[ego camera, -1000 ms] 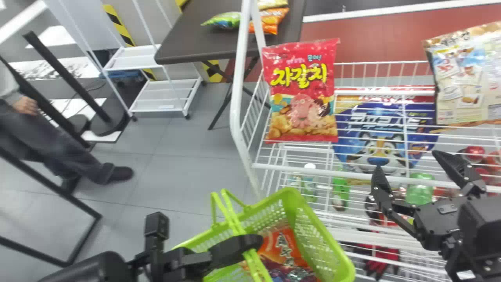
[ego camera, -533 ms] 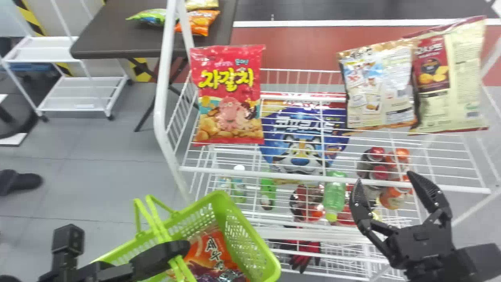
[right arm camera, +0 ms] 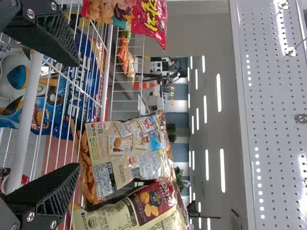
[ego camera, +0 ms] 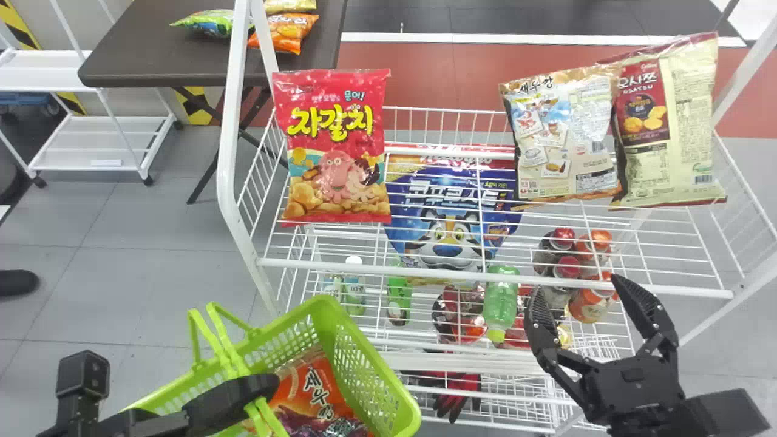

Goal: Hold basket handle with left hand then pick Saewookkang with right hand and place into basket

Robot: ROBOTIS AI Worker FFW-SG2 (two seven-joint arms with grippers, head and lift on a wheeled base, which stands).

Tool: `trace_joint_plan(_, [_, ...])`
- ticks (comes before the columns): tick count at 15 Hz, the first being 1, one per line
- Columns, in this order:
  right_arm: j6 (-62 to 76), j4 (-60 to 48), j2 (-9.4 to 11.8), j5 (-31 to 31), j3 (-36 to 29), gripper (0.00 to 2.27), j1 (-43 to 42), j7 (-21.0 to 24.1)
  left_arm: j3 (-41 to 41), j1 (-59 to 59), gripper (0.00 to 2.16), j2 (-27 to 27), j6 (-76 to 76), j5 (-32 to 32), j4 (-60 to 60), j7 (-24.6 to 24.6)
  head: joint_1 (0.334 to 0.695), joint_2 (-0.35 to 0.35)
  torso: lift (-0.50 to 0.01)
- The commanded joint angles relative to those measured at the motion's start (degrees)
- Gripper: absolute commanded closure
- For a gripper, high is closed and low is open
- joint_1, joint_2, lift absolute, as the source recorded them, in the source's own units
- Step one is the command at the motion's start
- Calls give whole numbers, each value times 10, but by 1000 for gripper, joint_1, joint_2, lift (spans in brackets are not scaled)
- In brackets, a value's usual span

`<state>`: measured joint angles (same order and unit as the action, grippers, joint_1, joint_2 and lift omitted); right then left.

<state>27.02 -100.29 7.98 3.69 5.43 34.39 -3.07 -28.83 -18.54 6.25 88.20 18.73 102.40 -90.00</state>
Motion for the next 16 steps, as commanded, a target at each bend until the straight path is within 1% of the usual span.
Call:
trace_joint_plan(1, [3, 0, -1, 0, 1, 53, 2, 0, 0, 0, 2152, 0, 18, 3, 0, -6, 695, 24, -19])
trace_joint_plan(16, [20, -5, -1, 0, 6, 53, 15, 0, 0, -5, 2152, -1, 18, 5, 3, -6, 695, 31, -19])
